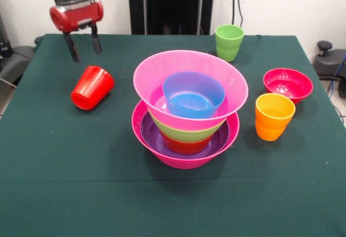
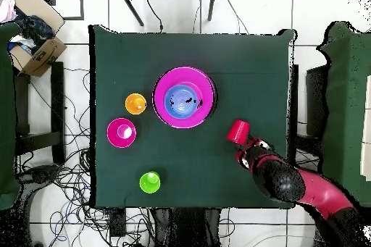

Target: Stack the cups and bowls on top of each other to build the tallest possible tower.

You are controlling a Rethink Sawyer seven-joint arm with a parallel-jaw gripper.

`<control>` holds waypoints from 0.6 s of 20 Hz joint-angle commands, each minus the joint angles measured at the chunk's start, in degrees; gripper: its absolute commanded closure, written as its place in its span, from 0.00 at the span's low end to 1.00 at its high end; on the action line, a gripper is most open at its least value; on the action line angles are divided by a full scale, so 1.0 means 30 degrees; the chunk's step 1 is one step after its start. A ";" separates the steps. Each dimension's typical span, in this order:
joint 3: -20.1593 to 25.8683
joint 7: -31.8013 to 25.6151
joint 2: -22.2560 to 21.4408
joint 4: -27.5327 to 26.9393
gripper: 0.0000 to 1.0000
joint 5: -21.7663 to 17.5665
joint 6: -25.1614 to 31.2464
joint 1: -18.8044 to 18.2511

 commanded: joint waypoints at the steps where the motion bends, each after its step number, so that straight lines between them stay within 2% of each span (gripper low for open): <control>1: -0.2326 0.3550 -0.2701 0.0828 0.00 -0.1348 -0.0003 0.1394; 3: -0.2393 0.3569 -0.2881 0.0751 0.00 -0.1378 -0.0133 0.1471; 7: -0.3608 0.4140 -0.2693 0.0385 0.00 -0.1760 -0.0926 0.2494; 12: -0.4862 0.4238 -0.2456 0.0263 0.00 -0.2420 -0.2151 0.3161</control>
